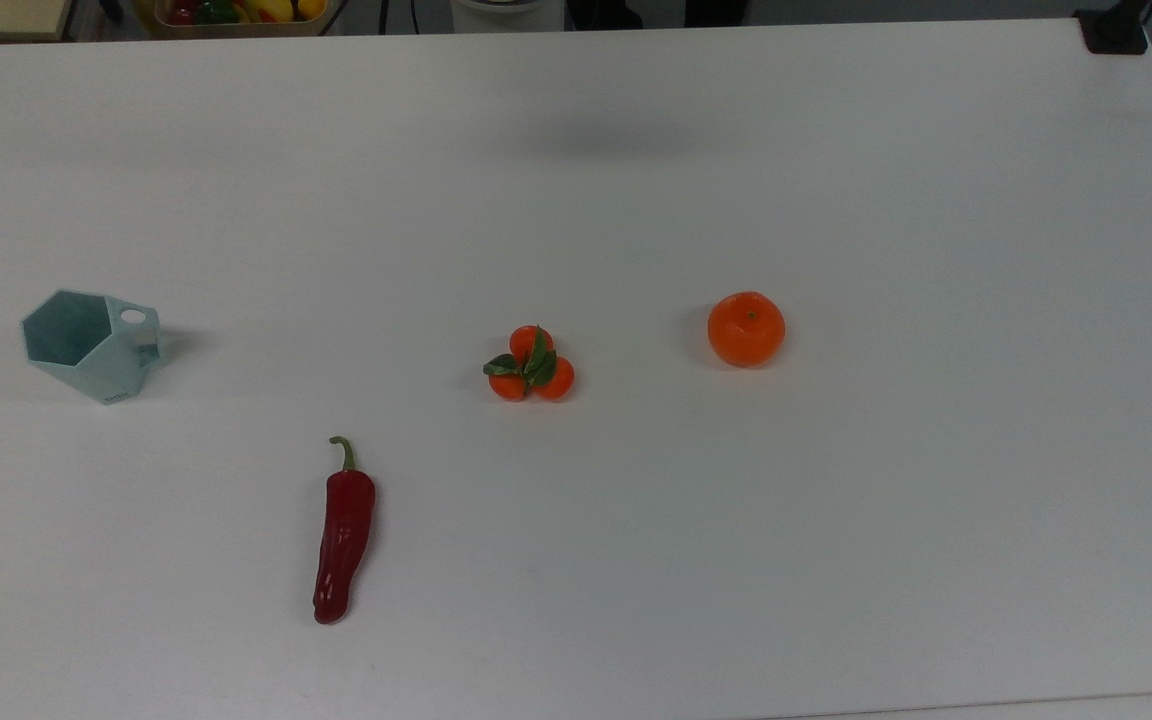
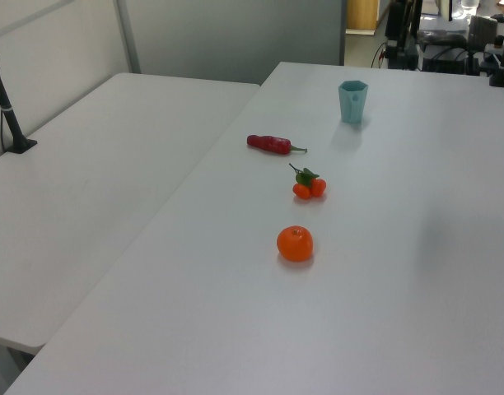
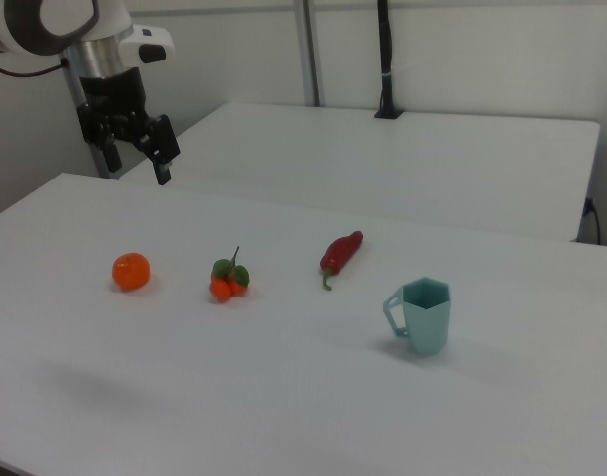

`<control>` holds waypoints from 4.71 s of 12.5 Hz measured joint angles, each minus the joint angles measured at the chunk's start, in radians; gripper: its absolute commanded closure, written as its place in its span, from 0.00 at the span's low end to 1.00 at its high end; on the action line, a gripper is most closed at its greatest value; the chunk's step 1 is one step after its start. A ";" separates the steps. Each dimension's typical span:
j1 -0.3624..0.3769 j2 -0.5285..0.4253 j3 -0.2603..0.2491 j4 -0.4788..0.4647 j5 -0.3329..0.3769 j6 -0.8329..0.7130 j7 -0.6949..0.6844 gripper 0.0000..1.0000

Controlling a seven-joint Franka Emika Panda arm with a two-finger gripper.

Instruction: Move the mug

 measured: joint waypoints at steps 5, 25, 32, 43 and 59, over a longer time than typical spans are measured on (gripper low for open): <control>0.002 0.001 0.000 -0.003 0.000 0.000 0.000 0.00; -0.027 0.070 -0.028 -0.004 0.000 0.161 0.562 0.00; -0.099 0.218 -0.119 -0.003 -0.022 0.375 0.583 0.10; -0.213 0.429 -0.130 -0.002 -0.082 0.563 0.585 0.29; -0.272 0.566 -0.137 0.002 -0.128 0.761 0.583 0.44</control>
